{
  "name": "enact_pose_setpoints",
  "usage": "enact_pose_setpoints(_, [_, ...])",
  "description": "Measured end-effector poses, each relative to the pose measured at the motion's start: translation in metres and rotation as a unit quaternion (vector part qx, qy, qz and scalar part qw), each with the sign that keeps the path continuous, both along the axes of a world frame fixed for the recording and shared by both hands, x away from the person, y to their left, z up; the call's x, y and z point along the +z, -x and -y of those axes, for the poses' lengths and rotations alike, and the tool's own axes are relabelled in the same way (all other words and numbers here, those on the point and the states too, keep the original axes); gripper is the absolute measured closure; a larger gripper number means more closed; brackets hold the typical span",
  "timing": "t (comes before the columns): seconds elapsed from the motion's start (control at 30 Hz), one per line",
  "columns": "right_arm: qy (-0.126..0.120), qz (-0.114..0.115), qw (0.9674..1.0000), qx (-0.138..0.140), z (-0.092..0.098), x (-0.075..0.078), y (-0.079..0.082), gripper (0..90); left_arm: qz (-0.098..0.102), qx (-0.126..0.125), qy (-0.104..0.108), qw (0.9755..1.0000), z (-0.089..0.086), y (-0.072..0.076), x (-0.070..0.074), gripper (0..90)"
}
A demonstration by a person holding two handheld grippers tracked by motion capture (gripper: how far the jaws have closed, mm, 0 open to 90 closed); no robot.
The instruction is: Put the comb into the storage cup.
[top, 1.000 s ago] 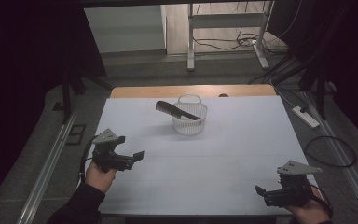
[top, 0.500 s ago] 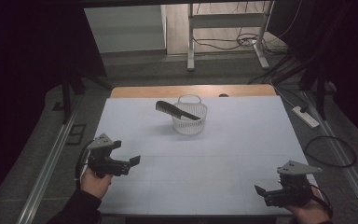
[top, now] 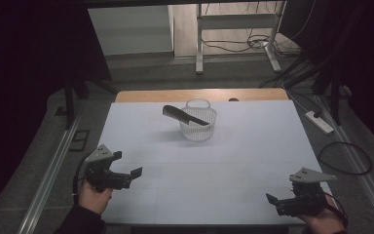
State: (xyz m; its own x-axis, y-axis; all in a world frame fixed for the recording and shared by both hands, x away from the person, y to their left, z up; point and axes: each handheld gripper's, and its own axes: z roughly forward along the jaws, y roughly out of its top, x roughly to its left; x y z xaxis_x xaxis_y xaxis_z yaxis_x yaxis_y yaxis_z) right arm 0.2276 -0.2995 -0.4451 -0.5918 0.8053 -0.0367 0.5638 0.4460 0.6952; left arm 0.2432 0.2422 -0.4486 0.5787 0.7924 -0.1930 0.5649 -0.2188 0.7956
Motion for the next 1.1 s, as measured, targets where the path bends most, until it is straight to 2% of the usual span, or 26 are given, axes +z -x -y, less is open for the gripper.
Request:
enact_pose_setpoints(0.6, [0.0,0.0,1.0,-0.001,0.0,0.0,0.0,0.0,-0.009,0.013,0.003,0.9999,-0.014,0.022,-0.002,0.0])
enact_pose_setpoints(1.1, [-0.001,0.001,1.0,-0.002,0.0,0.0,0.0,0.0,-0.013,0.039,0.006,0.9991,-0.03,0.041,-0.004,0.0])
